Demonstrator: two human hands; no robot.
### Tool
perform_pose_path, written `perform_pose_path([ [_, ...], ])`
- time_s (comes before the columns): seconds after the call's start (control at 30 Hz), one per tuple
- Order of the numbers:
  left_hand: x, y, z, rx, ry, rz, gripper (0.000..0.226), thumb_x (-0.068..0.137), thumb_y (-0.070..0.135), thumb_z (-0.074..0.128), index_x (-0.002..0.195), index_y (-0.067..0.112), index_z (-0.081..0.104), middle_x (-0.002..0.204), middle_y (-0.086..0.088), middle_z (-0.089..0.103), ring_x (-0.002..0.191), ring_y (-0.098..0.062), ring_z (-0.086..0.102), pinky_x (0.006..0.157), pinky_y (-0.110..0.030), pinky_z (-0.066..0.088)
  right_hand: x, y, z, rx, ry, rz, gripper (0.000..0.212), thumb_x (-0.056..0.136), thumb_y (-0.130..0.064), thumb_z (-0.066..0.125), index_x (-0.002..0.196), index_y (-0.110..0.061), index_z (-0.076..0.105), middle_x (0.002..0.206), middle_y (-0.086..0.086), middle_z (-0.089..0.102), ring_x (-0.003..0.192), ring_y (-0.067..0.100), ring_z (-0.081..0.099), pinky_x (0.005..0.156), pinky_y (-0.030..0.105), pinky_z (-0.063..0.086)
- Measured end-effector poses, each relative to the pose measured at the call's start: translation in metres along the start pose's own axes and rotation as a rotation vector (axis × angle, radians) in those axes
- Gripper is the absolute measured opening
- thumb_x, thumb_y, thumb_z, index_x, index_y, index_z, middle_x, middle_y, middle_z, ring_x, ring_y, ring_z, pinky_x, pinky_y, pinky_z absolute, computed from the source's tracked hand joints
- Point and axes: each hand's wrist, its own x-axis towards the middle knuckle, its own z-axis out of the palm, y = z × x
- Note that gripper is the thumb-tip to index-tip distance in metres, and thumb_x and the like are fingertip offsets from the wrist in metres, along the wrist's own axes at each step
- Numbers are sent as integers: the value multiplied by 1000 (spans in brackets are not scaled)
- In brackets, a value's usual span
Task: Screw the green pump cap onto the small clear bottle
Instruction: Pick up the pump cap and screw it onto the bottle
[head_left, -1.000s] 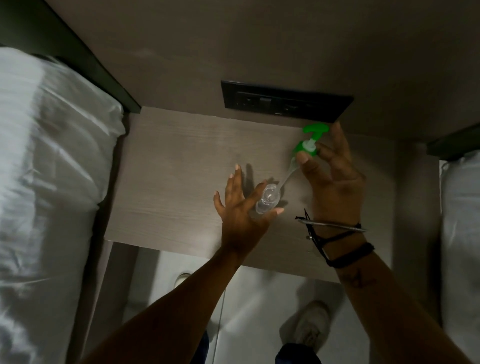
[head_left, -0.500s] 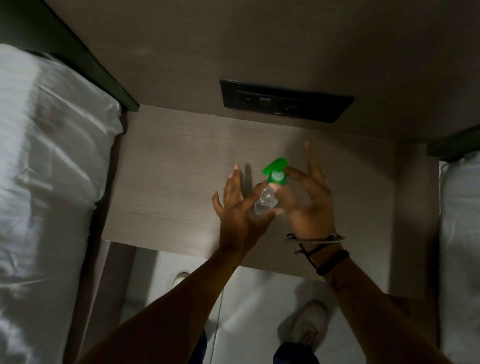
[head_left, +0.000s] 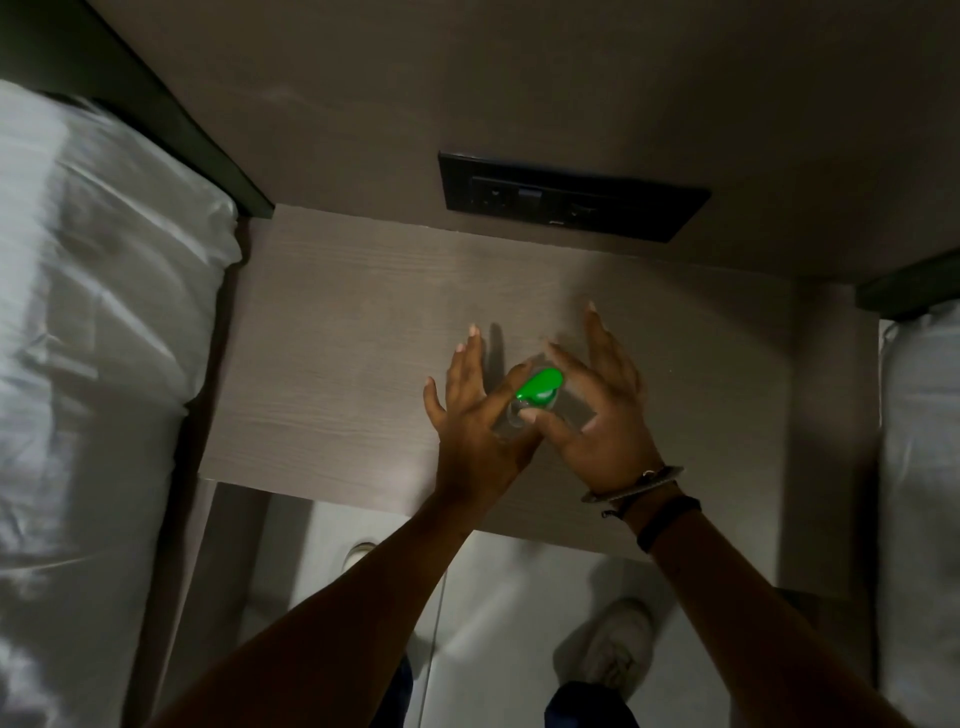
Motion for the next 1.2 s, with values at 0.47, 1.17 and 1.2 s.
perform_pose_path([
  [0.47, -3, -3, 6, -1, -20, -42, 57, 79, 59, 60, 121, 21, 64, 160, -15, 20, 148, -32, 17, 113, -67, 9, 0, 0, 9, 151, 59, 51, 47, 72, -35, 76, 115, -25, 63, 152, 11, 36, 141, 33, 28, 108, 65, 29],
  [1.17, -2, -5, 9, -49, -23, -6, 56, 78, 54, 64, 128, 29, 57, 160, -6, 14, 148, -30, 15, 114, -62, 7, 5, -2, 8, 154, 107, 51, 41, 61, -34, 85, 94, -15, 69, 133, 8, 55, 123, 26, 47, 100, 56, 43],
  [1.2, -1, -4, 9, -49, -26, -3, 56, 78, 54, 64, 128, 29, 57, 160, -7, 15, 148, -31, 16, 114, -62, 8, 5, -3, 9, 134, 153, 72, 43, 56, -36, 88, 88, -15, 68, 126, 8, 58, 117, 28, 51, 95, 57, 45],
])
